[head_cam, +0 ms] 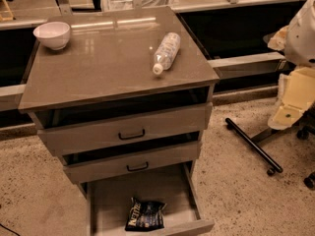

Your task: Pick blue chip bag from bottom drawer and place on counter

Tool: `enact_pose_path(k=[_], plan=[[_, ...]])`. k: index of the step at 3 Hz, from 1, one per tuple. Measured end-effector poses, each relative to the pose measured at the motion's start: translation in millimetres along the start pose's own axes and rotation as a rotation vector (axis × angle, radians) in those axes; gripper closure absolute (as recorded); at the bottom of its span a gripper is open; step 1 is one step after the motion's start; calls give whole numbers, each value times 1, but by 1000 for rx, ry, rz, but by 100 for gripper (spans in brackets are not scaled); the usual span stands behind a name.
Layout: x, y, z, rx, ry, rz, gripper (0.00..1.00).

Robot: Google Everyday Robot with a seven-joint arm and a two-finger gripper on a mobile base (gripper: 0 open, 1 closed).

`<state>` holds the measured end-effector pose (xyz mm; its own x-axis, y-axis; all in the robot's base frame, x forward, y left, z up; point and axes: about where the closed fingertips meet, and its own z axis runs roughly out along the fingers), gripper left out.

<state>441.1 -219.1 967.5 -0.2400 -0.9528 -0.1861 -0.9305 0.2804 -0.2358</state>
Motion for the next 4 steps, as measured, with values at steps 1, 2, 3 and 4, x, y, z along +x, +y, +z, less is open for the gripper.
enact_pose_path(k=[1,2,3,4], plan=[[5,21,33,-41,-52,30,0],[25,55,98,-83,-120,107,0],[19,60,139,-36,-188,55,0],[14,46,137,22,-203,39,0]])
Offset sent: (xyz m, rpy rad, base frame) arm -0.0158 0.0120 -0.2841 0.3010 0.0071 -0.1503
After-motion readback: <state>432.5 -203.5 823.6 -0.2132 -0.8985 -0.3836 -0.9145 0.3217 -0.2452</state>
